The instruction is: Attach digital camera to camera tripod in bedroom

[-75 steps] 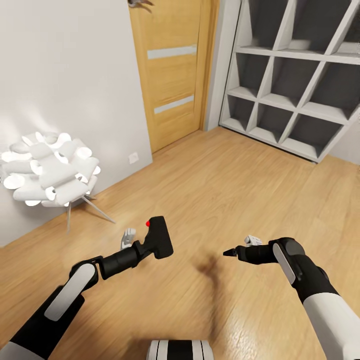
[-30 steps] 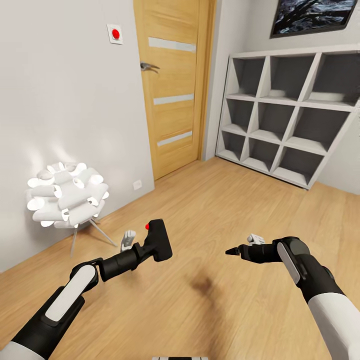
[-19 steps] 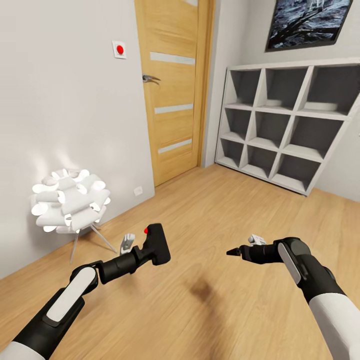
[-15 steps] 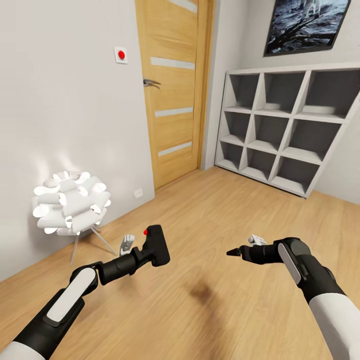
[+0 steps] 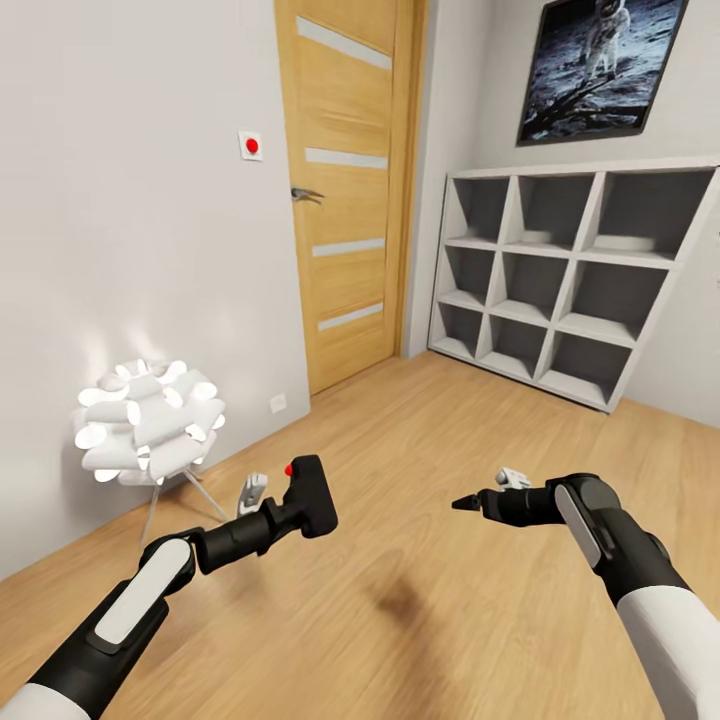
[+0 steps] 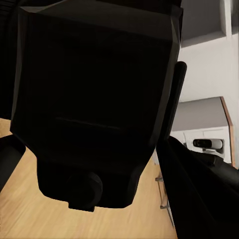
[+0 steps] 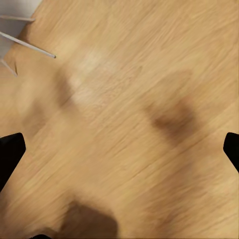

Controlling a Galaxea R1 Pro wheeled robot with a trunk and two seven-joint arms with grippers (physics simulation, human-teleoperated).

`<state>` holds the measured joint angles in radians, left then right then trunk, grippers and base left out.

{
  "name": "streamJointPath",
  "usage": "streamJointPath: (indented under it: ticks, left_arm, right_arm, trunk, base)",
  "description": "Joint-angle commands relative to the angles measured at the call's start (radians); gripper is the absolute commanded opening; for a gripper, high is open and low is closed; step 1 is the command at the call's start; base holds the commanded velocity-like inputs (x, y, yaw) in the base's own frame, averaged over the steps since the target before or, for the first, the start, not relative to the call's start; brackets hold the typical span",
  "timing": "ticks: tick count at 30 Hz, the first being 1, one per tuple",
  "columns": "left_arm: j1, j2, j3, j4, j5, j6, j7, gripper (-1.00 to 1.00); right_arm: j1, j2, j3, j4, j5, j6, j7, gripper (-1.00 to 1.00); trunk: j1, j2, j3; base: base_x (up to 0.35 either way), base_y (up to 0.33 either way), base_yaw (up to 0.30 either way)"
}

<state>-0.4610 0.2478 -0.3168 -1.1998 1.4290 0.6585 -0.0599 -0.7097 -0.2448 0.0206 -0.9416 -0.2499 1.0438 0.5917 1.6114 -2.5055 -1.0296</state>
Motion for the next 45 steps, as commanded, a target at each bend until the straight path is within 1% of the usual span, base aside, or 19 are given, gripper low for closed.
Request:
streamJointPath:
  ticks: [1, 15, 21, 25, 45]
  left_arm:
    - [-0.001, 0.001, -0.001, 0.002, 0.000, 0.001, -0.005, -1.00]
    - [-0.001, 0.001, 0.000, 0.009, -0.001, 0.000, -0.005, -1.00]
    - [-0.001, 0.001, 0.003, 0.047, 0.000, 0.001, -0.005, -1.00]
    - [-0.001, 0.002, 0.004, 0.053, -0.001, -0.002, -0.005, -1.00]
    - [-0.001, 0.002, 0.004, 0.058, -0.002, -0.011, -0.006, -1.00]
  right_arm:
    - [-0.001, -0.001, 0.001, -0.001, -0.002, 0.003, 0.001, 1.00]
    - [-0.001, -0.002, -0.001, 0.000, -0.004, 0.003, 0.000, 1.00]
    - [-0.001, -0.002, -0.001, 0.000, -0.003, 0.003, 0.000, 1.00]
    - [-0.001, -0.002, -0.001, 0.000, -0.003, 0.003, 0.000, 1.00]
    - [-0.001, -0.001, -0.001, 0.007, -0.004, 0.003, 0.000, 1.00]
  trunk:
    - [-0.001, 0.000, 0.003]
    - [-0.007, 0.003, 0.057]
    - [-0.010, 0.005, 0.080]
    - [-0.011, 0.006, 0.096]
    - [-0.088, 0.145, 0.159]
  base:
    - [0.000, 0.000, 0.000]
    - [0.000, 0.000, 0.000]
    - [0.000, 0.000, 0.000]
    - [0.000, 0.000, 0.000]
    - [0.000, 0.000, 0.000]
